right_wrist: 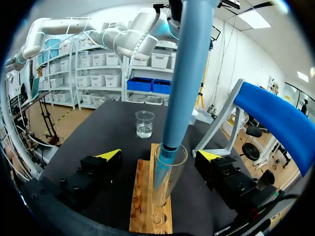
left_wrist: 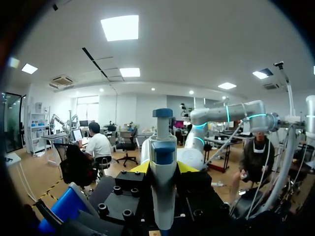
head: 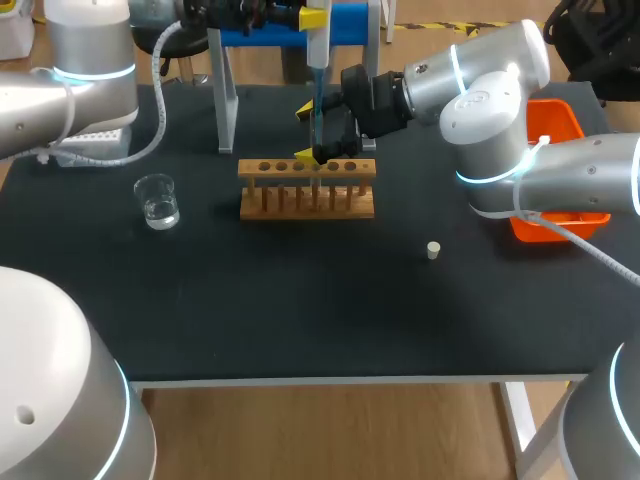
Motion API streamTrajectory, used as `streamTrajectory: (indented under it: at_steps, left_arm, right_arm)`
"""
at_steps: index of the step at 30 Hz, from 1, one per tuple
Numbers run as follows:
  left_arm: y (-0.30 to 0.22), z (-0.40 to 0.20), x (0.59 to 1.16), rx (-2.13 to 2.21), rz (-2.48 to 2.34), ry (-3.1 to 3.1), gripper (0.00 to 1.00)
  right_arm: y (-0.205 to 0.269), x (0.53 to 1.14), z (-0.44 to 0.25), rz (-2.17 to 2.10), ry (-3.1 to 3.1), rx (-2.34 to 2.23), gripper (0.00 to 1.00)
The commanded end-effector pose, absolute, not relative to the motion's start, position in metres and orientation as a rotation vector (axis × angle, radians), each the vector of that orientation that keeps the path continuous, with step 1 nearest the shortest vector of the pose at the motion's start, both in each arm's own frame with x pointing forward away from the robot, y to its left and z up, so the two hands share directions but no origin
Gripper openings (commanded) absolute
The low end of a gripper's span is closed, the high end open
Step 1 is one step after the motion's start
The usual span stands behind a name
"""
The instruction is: Invert the test tube, pick up the pipette, mount the tip to pipette, aspirate from beaker and dispense into the tube, eject the tip, return the pipette, and cap with the stopper.
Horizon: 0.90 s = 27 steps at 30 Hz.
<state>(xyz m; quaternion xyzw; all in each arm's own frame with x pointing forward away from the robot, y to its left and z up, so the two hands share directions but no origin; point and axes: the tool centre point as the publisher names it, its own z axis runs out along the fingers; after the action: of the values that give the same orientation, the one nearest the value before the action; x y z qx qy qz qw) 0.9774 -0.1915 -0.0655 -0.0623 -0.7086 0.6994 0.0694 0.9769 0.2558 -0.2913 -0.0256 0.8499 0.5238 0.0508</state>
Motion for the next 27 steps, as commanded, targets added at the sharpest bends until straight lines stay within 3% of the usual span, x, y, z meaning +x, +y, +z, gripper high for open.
streamTrajectory:
  at_steps: [1,27]
  left_arm:
    - [-0.1912,-0.0670,0.9788,-0.189,2.106,-2.129,0.00]
    - [-0.1917,-0.0747,0.9824,-0.182,2.107,-2.129,0.00]
  right_arm:
    - [0.2549,0.9778,-0.2906,1.594,2.592,-0.082,1.00]
    - [0.2549,0.9778,-0.2906,1.594,2.592,-0.082,1.00]
